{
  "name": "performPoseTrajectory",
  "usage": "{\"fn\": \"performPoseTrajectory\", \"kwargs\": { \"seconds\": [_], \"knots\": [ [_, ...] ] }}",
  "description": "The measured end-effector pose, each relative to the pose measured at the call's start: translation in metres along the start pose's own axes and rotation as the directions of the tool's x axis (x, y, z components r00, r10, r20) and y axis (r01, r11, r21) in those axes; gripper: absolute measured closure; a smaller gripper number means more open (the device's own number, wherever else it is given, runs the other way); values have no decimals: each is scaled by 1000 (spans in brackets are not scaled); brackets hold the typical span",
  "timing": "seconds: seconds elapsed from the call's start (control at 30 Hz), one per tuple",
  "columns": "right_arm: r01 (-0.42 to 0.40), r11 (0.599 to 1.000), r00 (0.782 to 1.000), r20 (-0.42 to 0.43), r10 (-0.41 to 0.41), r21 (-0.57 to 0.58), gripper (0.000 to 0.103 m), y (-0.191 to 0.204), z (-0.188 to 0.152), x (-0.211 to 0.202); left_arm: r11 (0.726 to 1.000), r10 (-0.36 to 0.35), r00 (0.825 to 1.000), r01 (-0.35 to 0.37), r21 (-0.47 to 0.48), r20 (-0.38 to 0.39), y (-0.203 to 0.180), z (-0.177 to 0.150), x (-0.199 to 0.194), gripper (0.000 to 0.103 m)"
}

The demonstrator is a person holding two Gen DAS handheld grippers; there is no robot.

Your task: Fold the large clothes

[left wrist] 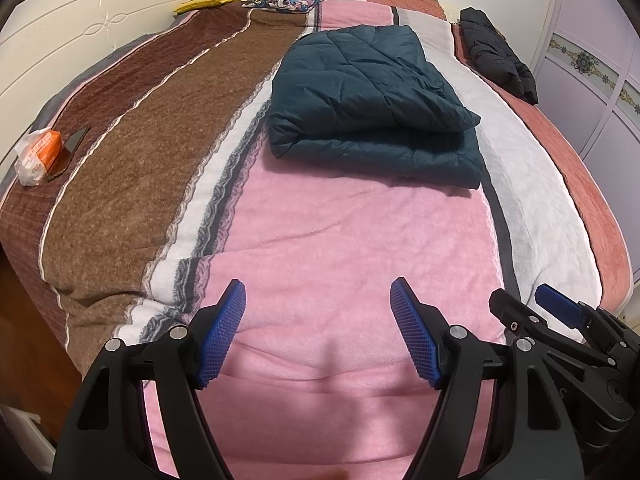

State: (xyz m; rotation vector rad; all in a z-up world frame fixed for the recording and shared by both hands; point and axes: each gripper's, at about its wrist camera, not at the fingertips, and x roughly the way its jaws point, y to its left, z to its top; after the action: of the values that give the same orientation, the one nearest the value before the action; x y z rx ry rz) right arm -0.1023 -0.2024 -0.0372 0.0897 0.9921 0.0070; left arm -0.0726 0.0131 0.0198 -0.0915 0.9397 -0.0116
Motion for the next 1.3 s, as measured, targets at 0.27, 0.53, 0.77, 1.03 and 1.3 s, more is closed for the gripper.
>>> {"fn": "performPoseTrajectory", "kwargs": {
  "seconds": [0.27,0.53,0.77,1.03,1.3],
  "knots": [
    [1,1000,1000,0,-1,2,44,1,-1,0,1000,3,1000,-3,2,4,1,1,-2,31],
    [0,1000,1000,0,0,0,44,0,-1,0,1000,3,1000,-3,12,21,-2,1,-5,31],
    [0,1000,1000,-1,0,1,44,0,-1,0,1000,3,1000,-3,12,22,-3,0,-5,33],
    [0,1000,1000,-5,0,-1,44,1,-3,0,1000,4,1000,-4,12,21,-3,0,-5,33],
    [-4,1000,1000,-11,4,-4,44,-1,-3,4,1000,10,1000,-11,6,18,-4,0,-5,33]
  ]
}}
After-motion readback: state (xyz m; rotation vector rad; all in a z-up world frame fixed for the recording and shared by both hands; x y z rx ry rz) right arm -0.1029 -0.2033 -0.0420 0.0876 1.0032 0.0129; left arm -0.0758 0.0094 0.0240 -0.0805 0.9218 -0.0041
